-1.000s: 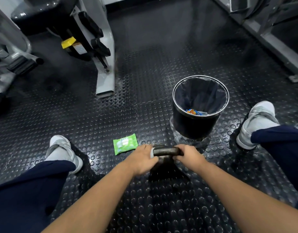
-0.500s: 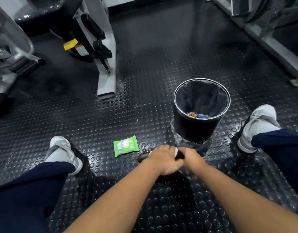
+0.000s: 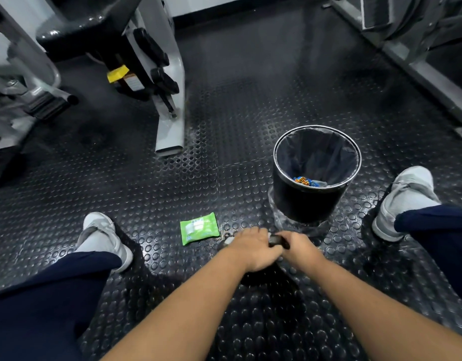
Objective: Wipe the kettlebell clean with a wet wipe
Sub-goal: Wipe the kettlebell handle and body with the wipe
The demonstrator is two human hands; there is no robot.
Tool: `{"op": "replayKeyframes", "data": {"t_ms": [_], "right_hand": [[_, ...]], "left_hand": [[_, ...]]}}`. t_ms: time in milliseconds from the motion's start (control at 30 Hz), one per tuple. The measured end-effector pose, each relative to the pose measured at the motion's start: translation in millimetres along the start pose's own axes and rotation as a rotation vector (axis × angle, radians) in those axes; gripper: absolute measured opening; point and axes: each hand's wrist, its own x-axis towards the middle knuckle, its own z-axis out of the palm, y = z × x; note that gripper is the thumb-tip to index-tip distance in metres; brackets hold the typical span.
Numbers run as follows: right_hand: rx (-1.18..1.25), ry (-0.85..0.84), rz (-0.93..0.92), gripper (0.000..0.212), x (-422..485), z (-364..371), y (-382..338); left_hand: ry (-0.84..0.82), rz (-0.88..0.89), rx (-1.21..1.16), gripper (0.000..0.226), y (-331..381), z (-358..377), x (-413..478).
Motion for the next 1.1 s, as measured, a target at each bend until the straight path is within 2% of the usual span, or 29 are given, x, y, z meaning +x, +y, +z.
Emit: {"op": "replayKeyframes", "data": {"t_ms": [133,233,433,567,700,800,867,1000,1100], "right_hand": [[-0.096,0.016,-0.042,0.027,1.0,-2.1,3.6],[-0.034,-0.01,-0.02,0.027,2.1,-1.4,9.1],[0.078,-0.027,0.031,0.03,-1.1,-1.4,1.6],[0.076,-0.046,0.039,0.026,-0.5,-1.1,0.9],[0.044,-0.021,0.002,0.031,1.6,-0.8,1.0],[0.057,-0.027,0.004,0.025,1.0,0.0,1.3],[0.039,-0.027,-0.01,0.021,1.5,-0.5,1.4],[0.053,-0.009,-0.011,0.029,2.0,-1.1,0.0],[0.066,-0.019,0.009,0.026,1.3,-1.1,0.5]], "left_hand": [[-0.002,0.075,0.078,0.077,30.5,5.0,4.8],[0.058,0.094,0.071,0.065,19.5,9.2,1.4],[0.04,-0.072,-0.094,0.048,-44.0,-5.1,-17.3],[0.009,-0.101,-0.094,0.044,-45.5,-9.0,-19.0],[-0.004,-0.053,0.022,0.065,-7.2,-6.2,-2.7],[-0.017,0.001,0.072,0.074,14.8,-0.5,4.1],[-0.005,0.027,0.062,0.07,16.9,-1.4,2.5],[0.018,0.013,-0.051,0.052,-12.4,-8.0,-9.7],[0.006,-0.053,-0.153,0.057,-46.5,-9.8,-21.0]]}}
